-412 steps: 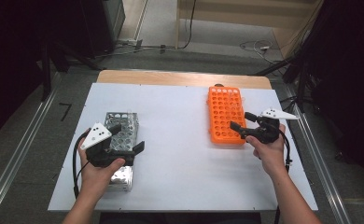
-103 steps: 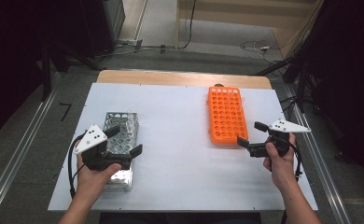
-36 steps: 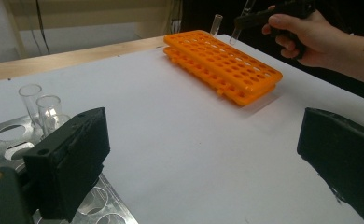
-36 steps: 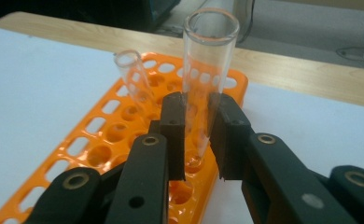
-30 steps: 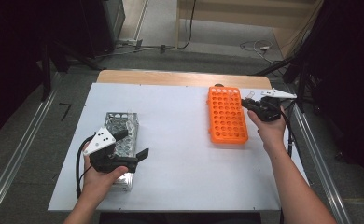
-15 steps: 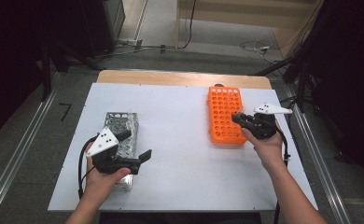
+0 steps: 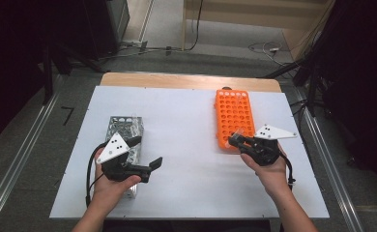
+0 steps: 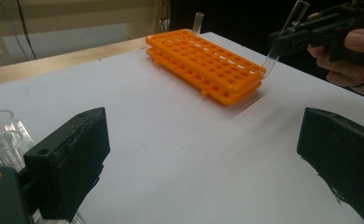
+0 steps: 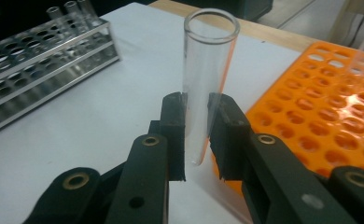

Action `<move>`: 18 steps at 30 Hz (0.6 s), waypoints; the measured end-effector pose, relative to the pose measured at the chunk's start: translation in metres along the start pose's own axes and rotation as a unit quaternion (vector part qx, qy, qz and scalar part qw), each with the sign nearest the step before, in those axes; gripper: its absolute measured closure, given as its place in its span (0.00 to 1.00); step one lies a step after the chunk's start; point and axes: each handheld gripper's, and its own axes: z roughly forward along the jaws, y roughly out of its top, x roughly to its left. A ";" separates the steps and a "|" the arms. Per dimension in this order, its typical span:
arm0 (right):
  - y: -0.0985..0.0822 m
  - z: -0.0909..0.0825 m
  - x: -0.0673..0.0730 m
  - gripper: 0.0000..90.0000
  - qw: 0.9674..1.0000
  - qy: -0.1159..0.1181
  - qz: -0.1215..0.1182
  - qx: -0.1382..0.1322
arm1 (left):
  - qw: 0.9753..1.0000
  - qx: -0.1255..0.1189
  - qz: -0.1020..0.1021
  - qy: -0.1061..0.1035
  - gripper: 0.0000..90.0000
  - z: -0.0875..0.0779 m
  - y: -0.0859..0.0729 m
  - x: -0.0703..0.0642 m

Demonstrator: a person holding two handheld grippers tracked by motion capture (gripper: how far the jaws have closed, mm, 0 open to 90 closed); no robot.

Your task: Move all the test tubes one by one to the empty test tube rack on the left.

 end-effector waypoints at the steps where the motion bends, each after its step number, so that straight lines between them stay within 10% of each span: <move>1: -0.001 0.001 0.004 0.82 1.000 0.004 -0.005 0.001 | 1.000 0.000 0.000 -0.002 0.02 0.001 0.000 -0.001; 18: -0.005 0.021 0.059 0.82 0.996 0.067 -0.051 0.025 | 0.999 0.003 0.013 -0.034 0.04 0.016 0.002 -0.024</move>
